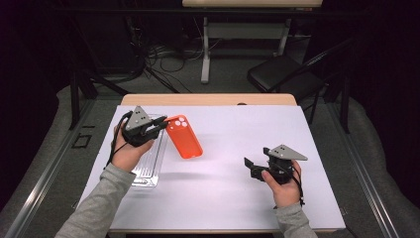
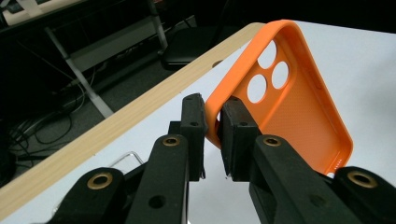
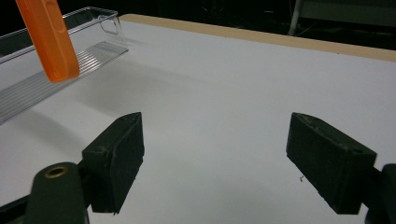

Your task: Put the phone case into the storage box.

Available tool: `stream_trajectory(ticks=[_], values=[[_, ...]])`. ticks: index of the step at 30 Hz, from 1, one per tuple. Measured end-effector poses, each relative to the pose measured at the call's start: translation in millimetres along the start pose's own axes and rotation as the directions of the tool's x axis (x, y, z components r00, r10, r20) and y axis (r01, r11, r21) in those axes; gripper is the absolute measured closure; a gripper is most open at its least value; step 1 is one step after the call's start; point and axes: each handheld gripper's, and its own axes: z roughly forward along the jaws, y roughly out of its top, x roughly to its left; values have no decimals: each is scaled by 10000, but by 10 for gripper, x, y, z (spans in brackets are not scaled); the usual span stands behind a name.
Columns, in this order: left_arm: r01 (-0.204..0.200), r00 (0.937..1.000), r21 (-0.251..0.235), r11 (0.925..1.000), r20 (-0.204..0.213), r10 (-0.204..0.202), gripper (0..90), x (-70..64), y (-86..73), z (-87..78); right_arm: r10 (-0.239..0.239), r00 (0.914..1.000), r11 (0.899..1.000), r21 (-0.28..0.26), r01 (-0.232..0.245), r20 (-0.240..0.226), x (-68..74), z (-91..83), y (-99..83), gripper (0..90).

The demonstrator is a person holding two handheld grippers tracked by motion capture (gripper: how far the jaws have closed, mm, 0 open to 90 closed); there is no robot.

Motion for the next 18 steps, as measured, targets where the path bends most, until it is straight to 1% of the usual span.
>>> stream_trajectory(ticks=[4,6,8,11,14,16,18], values=[[-200,9998,209,9996,46,199,807,37,73,-21,3,10000,10000,-4,-3,33,-11,-14,-10,190],[-278,9996,203,9994,45,278,807,58,107,-29,13,10000,10000,-28,-13,81,-21,-23,-10,190],[-439,9990,279,9986,52,438,806,83,146,-42,29,10000,10000,-32,-29,77,-23,-25,-10,190],[-787,9969,373,9962,25,786,805,98,206,-65,24,10000,10000,-14,-24,77,-21,-15,-16,190],[-1309,9913,485,9902,-34,1312,805,109,264,-83,-27,10000,10000,25,27,64,-15,-5,-16,190],[-1710,9851,631,9832,-63,1717,805,116,294,-88,-31,10000,10000,42,31,69,-8,1,-17,190],[-1992,9796,793,9768,-96,2005,805,120,324,-94,-107,9999,9999,72,106,100,-5,2,-18,190]])
